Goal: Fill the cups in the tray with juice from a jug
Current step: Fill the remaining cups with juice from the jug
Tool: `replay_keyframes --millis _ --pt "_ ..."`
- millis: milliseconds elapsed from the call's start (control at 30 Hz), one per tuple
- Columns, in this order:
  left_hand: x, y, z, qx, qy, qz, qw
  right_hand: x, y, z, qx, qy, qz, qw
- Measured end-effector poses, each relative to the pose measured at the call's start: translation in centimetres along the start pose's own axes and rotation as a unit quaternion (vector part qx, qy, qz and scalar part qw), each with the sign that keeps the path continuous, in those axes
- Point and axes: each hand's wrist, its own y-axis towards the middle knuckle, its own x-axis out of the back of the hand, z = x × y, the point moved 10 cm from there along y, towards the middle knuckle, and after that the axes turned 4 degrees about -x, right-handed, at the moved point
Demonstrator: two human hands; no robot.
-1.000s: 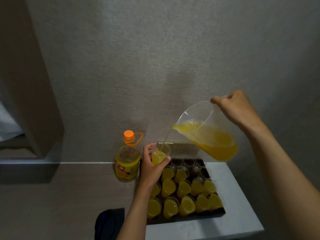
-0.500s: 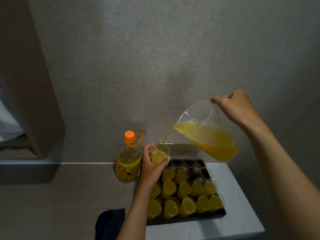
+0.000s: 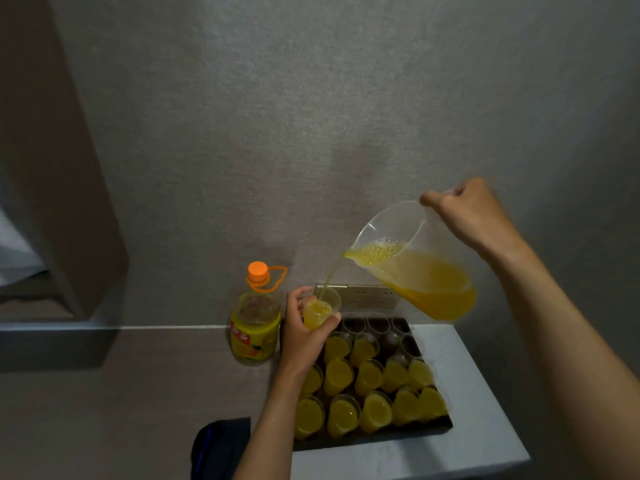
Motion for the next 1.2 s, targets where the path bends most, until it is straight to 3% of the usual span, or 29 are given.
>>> replay_keyframes --millis 1200 --pt "-0.60 -0.17 -0.02 -0.001 -0.009 0.003 1.000 0.03 -0.44 -0.40 0.003 0.019 0.010 1.000"
